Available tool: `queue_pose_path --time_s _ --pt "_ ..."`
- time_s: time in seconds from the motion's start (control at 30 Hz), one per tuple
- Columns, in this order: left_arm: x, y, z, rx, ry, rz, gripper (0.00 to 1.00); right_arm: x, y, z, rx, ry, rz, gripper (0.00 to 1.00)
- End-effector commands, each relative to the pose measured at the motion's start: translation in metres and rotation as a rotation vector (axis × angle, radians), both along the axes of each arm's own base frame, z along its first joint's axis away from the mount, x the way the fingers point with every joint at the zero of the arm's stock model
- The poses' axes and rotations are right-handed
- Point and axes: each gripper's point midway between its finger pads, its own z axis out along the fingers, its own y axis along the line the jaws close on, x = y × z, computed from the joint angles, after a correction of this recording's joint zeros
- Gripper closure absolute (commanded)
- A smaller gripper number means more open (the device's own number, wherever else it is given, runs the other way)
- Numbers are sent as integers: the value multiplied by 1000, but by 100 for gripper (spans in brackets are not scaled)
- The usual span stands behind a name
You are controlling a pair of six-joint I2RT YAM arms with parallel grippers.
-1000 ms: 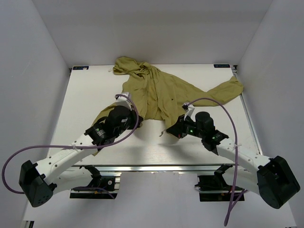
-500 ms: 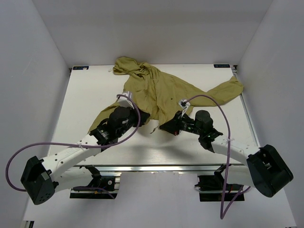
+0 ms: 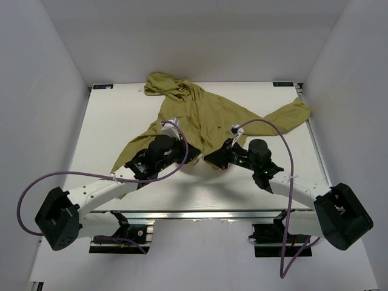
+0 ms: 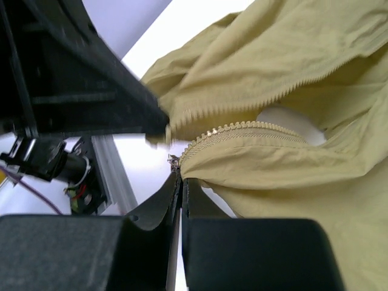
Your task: Zip up the jacket
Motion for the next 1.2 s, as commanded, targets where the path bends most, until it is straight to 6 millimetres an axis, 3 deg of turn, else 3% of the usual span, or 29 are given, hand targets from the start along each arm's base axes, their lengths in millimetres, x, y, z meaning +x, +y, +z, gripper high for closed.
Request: queue_pose_path --time_s 0.0,0.1,0.27,0.33,0.5,0.77,0.97,1.17 --pt "-6 -21 20 -69 -8 -98 100 22 4 35 59 -127 -56 100" --pt "-11 -29 21 -81 13 -145 100 31 5 54 104 -182 -88 100" --pt "-16 -35 35 -131 -9 -190 100 62 -6 53 71 -187 -249 100" --pt "-17 -34 38 -129 -9 -185 100 64 -8 54 66 -190 -269 100" --pt "-12 -16 45 -105 -25 -101 100 45 -16 66 86 -266 -230 100" --pt "4 -2 47 -66 -51 15 100 12 -27 52 44 -238 -162 100" --pt "11 -5 54 -71 -97 19 100 7 -24 49 48 -177 -138 100" --pt "16 -5 46 -65 -149 16 100 10 -15 49 25 -17 -127 100"
